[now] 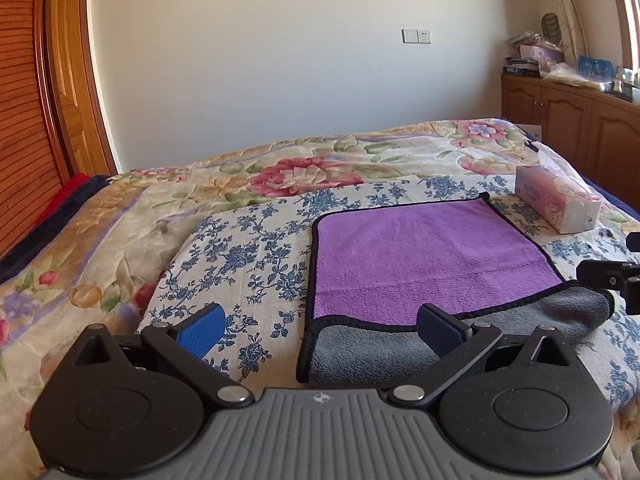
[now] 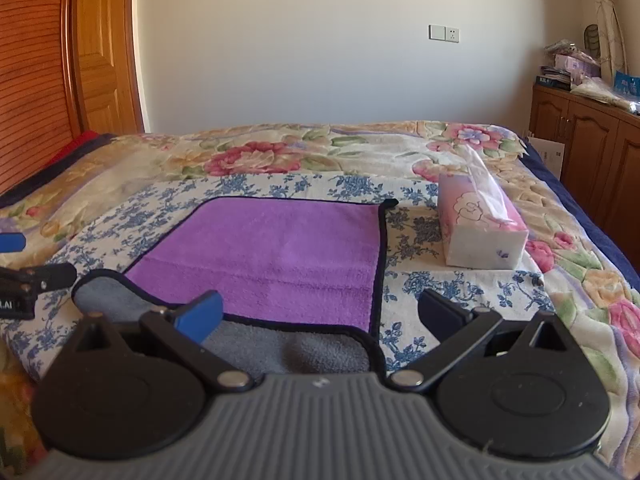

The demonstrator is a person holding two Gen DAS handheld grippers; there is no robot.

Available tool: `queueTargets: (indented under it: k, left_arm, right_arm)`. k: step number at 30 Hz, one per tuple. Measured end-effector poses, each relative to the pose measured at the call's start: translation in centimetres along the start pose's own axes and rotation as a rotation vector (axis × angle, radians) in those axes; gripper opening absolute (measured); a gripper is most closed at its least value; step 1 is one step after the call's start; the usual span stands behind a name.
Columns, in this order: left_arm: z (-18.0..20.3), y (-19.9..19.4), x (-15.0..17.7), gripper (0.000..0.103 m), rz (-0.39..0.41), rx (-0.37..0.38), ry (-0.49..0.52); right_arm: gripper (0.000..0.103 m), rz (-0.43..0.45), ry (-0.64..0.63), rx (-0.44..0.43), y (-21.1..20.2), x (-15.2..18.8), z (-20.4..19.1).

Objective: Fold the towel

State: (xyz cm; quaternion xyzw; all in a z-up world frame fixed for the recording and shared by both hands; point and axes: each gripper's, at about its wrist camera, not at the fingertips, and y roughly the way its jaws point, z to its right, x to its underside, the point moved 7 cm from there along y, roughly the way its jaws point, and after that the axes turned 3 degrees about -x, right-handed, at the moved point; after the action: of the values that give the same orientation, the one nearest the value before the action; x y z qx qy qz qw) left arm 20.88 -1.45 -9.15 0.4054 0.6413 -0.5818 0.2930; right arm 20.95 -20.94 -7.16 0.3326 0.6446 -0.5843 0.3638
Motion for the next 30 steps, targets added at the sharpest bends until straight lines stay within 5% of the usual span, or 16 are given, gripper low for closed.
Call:
queueTargets:
  k: [8, 17, 30]
  left_arm:
    - [-0.8, 2.5, -0.1, 0.102, -0.033, 0.026, -0.009]
    - [-1.2, 4.8, 0.4, 0.088, -0.102, 0.071, -0.018]
    - [-1.8, 7.1, 1.7, 0.044, -0.214, 0.182, -0.103]
  right_arm:
    - [0.103, -0.03, -0.012, 0.001, 1.2, 0.4, -0.1]
    - [0.103, -0.061, -0.014, -0.002, 2.3, 0.8, 0.1]
    - [0.103, -0.092, -0.008, -0.004, 3.2, 1.4, 0.5]
